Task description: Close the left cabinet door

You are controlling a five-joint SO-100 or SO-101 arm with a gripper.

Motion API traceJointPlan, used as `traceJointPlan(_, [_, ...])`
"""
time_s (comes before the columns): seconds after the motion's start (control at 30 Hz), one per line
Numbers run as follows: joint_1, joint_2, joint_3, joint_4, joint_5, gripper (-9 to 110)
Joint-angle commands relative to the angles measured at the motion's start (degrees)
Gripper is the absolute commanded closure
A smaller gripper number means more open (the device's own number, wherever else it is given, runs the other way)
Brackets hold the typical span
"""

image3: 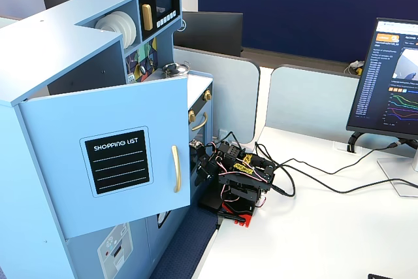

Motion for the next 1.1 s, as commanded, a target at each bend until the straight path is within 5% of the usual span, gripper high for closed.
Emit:
traceJointPlan(0.0, [-1.85,0.0,0.88,11.07,-8.96,101])
traceJointPlan(0.43, [-5.8,-0.09,0.7,8.53,-8.7,101])
traceJointPlan(0.63, [-24.08,-0.26,-6.42,-0.09,3.34,101])
traceJointPlan(1.07, [-58.01,-6.77,-29.88,-13.8,-5.19,102])
